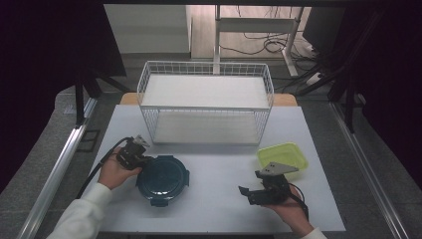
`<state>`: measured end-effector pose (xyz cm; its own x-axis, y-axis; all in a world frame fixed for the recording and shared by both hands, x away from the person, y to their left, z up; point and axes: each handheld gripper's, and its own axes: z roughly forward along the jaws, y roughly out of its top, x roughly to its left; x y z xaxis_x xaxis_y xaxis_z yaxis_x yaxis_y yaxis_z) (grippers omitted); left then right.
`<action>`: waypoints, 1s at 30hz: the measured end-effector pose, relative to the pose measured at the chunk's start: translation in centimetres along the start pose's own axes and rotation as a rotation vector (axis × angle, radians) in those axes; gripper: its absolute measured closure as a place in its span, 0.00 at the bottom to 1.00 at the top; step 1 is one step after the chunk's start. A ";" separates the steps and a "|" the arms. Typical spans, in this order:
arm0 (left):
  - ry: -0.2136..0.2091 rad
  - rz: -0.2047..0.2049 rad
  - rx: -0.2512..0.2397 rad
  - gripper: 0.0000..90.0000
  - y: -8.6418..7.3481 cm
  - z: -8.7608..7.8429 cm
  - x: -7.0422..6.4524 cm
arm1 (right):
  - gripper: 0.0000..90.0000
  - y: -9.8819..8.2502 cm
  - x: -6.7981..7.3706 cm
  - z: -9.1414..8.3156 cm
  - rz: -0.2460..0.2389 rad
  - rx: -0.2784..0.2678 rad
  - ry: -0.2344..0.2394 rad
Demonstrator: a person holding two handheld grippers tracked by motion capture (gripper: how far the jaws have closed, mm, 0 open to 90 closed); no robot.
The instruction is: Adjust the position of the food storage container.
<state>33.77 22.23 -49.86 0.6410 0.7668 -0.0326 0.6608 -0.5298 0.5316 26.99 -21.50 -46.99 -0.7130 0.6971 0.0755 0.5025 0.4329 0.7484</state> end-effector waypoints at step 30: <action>0.024 -0.225 0.021 1.00 -6.6 -4.2 -2.0 | 0.21 0.0 0.0 -0.4 0.009 0.003 -0.020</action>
<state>26.45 25.71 -49.72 0.4671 0.8749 -0.1283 0.7944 -0.3514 0.4954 26.82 -21.75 -46.68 -0.6985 0.7122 0.0694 0.5104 0.4279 0.7459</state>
